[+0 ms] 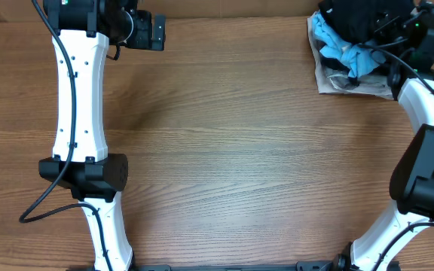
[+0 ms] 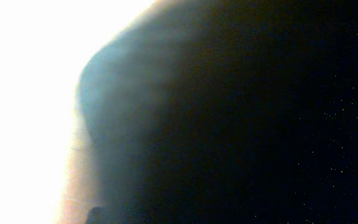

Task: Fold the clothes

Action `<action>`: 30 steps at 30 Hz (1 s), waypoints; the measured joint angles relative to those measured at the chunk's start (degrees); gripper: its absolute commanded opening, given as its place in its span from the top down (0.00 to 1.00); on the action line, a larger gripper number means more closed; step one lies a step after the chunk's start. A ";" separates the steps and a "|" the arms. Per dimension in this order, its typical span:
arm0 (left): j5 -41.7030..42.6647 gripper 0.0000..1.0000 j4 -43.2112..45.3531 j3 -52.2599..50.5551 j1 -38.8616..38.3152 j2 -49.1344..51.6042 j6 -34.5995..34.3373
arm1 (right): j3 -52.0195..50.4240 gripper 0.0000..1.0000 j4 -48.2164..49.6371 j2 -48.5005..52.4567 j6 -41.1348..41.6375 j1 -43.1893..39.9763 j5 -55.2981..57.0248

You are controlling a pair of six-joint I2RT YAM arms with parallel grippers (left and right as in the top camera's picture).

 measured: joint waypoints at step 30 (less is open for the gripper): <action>-1.09 0.00 0.66 0.00 0.00 0.00 0.00 | 0.68 0.00 -58.42 -40.24 -22.23 -1.51 1.60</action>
